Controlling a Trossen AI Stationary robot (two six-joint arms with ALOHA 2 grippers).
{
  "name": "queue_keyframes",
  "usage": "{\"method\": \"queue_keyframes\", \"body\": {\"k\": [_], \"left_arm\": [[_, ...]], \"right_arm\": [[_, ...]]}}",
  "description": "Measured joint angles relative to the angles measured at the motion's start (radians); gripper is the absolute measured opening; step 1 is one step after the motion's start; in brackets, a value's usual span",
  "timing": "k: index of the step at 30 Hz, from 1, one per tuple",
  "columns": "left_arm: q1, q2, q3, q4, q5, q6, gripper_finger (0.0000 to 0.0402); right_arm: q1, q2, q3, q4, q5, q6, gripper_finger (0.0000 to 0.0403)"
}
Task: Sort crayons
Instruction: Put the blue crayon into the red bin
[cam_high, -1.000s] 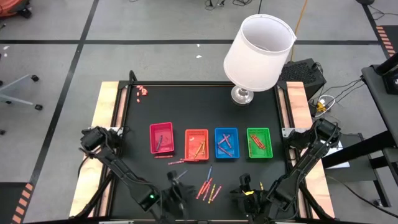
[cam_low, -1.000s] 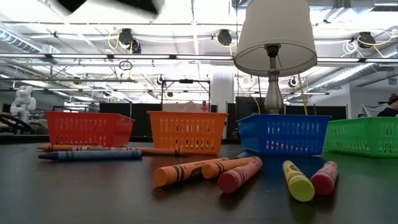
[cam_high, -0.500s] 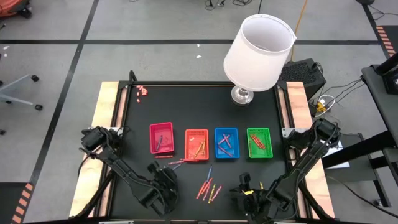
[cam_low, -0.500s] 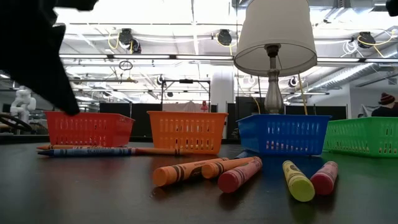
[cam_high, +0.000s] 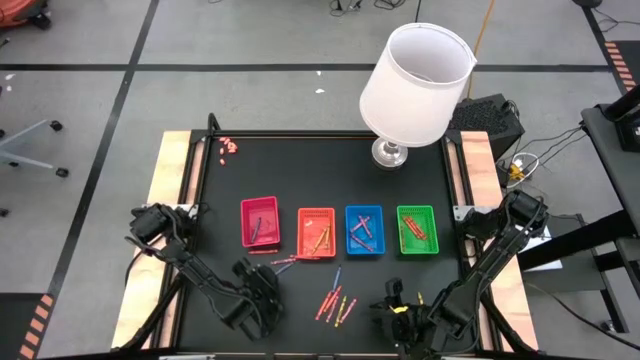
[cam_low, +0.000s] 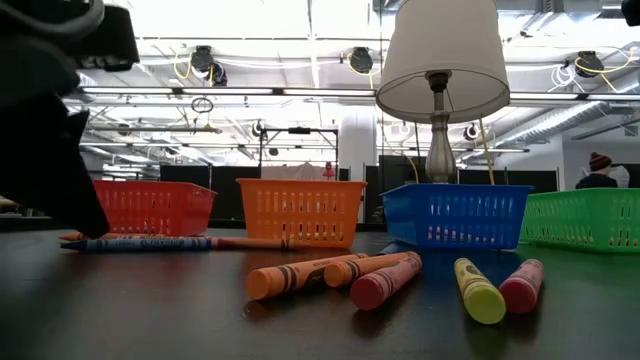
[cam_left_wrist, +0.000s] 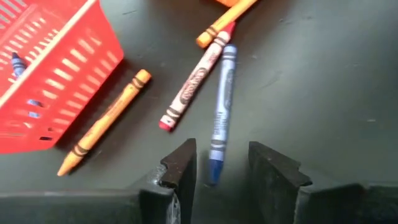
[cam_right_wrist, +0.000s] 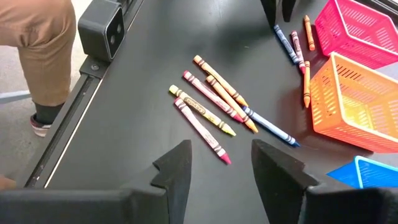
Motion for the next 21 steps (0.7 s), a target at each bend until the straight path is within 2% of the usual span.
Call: {"method": "queue_keyframes", "body": {"k": [14,17,21], "left_arm": [[-0.001,-0.003,-0.101,0.151,-0.021,0.0,0.0138],[-0.001,-0.004,-0.102,0.169,-0.021,0.013,0.0116],[-0.001,-0.003,-0.102,0.189,-0.014,0.026,0.0061]], "right_arm": [[0.0,0.0,0.0,0.0,0.0,0.0,0.015],[0.0,0.0,0.0,0.0,0.0,0.0,0.015],[0.0,0.0,0.0,0.0,0.0,0.0,0.015]]}}
